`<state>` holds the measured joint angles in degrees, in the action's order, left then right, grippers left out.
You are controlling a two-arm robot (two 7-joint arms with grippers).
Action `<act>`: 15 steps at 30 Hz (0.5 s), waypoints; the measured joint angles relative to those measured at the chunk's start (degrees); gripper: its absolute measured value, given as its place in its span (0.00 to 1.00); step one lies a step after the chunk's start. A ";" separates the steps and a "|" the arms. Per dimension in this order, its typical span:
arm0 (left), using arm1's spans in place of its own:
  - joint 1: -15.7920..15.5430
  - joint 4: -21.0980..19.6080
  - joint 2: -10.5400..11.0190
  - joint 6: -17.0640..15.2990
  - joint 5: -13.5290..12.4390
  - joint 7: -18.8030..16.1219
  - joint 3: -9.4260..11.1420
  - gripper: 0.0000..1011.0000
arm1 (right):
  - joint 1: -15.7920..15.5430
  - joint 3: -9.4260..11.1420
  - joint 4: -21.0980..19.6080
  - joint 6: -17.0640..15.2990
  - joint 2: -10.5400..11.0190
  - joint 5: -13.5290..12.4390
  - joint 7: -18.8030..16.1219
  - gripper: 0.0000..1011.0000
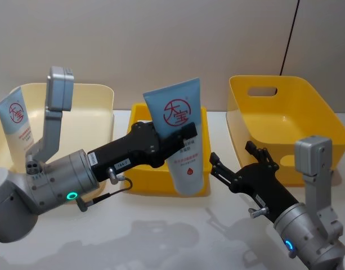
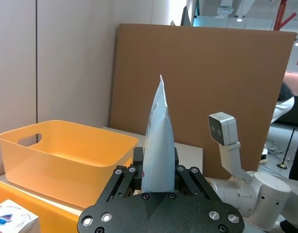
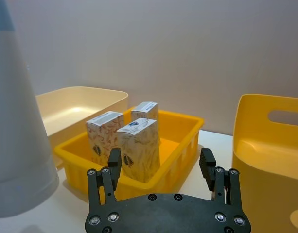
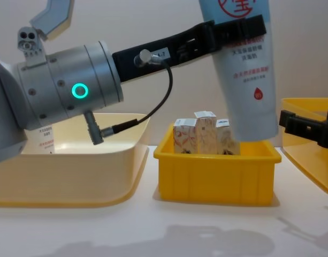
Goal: Bimanual collaborative sorting of washing and personal care products
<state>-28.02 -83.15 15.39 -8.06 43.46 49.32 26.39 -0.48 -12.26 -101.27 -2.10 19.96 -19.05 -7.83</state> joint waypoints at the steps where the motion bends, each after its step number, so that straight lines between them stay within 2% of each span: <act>1: 0.00 0.02 -0.02 -0.02 0.01 0.06 0.08 0.28 | 0.01 0.07 -0.03 -0.07 0.10 -0.26 -0.36 0.99; 8: 0.04 0.15 -0.20 -0.17 0.08 0.48 0.68 0.28 | -0.24 1.02 -0.85 -1.70 1.82 -3.33 -4.42 0.99; 14: 0.07 0.20 -0.30 -0.22 0.11 0.67 0.96 0.28 | -1.97 3.30 -2.75 -4.06 4.95 -6.76 -8.08 0.99; 15: 0.07 0.20 -0.31 -0.22 0.11 0.69 0.99 0.28 | -2.77 4.24 -3.50 -4.73 6.05 -7.54 -8.82 0.99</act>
<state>-27.95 -82.95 15.08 -8.29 43.58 50.01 27.38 -3.26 -8.03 -104.77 -6.83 26.00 -26.59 -16.65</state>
